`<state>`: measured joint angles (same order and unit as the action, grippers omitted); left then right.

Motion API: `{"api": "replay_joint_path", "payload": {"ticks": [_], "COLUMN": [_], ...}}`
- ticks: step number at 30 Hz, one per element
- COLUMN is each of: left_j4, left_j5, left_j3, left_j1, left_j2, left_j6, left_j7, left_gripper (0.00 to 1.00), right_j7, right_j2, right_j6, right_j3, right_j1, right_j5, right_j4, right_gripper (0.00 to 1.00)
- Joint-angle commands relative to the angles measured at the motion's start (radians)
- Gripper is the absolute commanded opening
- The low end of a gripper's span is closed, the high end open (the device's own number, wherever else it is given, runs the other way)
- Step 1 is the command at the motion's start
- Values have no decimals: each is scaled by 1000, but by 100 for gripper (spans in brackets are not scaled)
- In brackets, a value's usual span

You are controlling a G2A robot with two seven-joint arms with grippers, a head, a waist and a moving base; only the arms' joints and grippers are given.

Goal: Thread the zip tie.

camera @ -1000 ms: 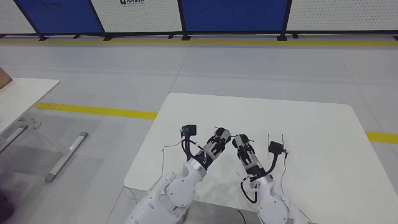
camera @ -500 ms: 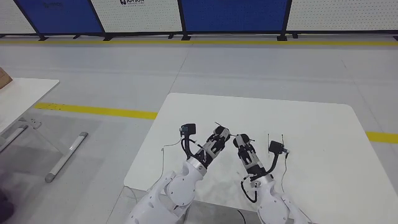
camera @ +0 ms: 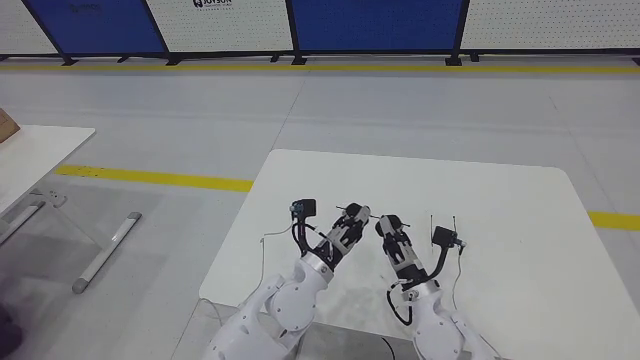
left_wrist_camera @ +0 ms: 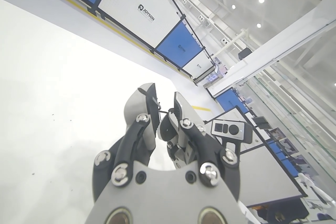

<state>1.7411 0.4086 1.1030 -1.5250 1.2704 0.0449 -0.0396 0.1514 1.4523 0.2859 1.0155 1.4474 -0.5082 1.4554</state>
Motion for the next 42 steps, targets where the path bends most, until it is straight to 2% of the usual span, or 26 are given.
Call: {"api": "replay_joint_path", "payload": {"ticks": [1,17,19,21,23,26,42], "left_j4": [-3,-21,-23,-25,-26,-26,-16], "left_j5": [3,25,27,27,28,28,11], "left_j3": [-3,-11,-11,-12,-12,-13,-3], "left_j1": [2,13,14,14,15,16,-1], "left_j2": [0,2,2,2,3,3,-2], "left_j6": [-4,-24,-26,-27,-29,-29,17], "left_j7": [4,9,8,8,8,8,43], "left_gripper": [15,13,8,7,1,0,0], "right_j7": [1,12,14,15,15,14,-9], "right_j2": [0,5,5,6,6,7,10], "right_j6": [0,6,6,6,6,6,4], "right_j3": [-1,0,1,1,1,1,-9], "right_j1": [0,-4,-4,-4,-4,-4,-10], "right_j5": [-1,10,11,12,11,10,5], "right_j4": [0,-5,-5,-6,-6,-7,-19], "right_gripper": [0,0,0,0,0,0,0]}}
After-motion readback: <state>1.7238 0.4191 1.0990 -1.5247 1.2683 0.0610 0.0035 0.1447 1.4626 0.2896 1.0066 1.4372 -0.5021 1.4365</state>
